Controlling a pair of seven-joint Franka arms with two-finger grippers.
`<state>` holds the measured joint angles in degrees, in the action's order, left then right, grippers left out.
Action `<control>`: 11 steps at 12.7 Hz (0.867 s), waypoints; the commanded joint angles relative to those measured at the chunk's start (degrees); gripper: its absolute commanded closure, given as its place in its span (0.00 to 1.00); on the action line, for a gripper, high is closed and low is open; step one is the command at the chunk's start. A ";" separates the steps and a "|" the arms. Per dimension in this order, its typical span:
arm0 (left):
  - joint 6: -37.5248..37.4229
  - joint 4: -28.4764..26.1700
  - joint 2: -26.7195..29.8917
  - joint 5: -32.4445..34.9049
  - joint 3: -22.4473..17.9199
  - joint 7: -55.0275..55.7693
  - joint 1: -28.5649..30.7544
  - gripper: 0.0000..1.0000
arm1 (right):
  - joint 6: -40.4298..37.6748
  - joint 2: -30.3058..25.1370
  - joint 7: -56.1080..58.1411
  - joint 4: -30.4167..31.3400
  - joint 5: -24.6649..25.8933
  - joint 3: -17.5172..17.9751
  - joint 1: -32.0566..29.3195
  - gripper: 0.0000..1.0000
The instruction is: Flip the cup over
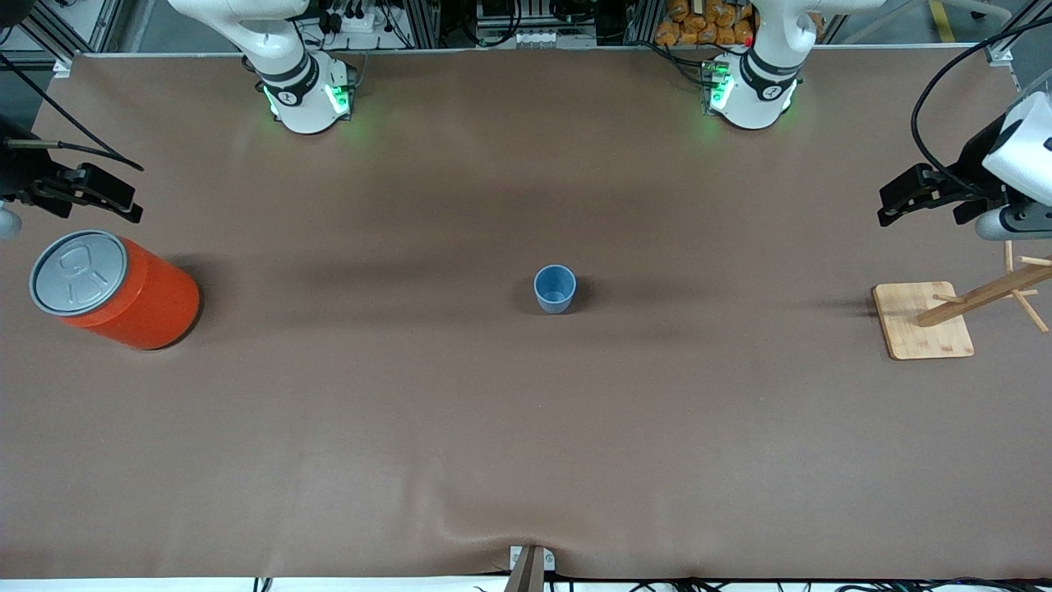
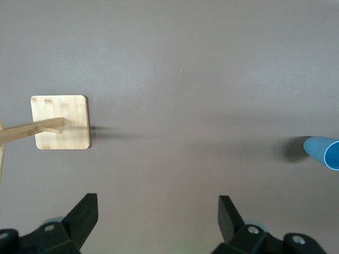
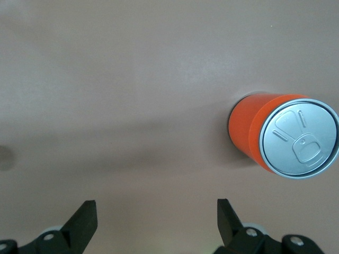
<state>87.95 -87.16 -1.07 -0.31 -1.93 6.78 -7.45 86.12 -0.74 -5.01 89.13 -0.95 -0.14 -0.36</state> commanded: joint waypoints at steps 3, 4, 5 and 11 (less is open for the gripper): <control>-0.33 1.20 -0.77 -0.04 0.35 1.91 -0.20 0.00 | -1.30 0.57 0.61 -1.24 0.07 -0.12 -0.25 0.00; -0.33 1.29 -0.77 -0.04 0.26 2.62 -0.03 0.00 | -1.30 0.57 0.61 -1.24 -0.02 -0.12 -0.34 0.00; -0.33 1.81 -0.77 0.13 0.26 2.62 0.06 0.00 | -1.30 0.57 0.61 -1.24 -0.02 -0.12 -0.34 0.00; -0.59 1.73 -0.86 0.48 0.26 2.01 0.50 0.00 | -1.30 0.57 0.61 -1.24 -0.02 -0.12 -0.16 0.00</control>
<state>88.00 -86.71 -1.31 -0.29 -1.92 8.54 -7.34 85.77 -0.74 -5.01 89.13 -0.95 -0.28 -0.38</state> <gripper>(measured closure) 0.000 0.000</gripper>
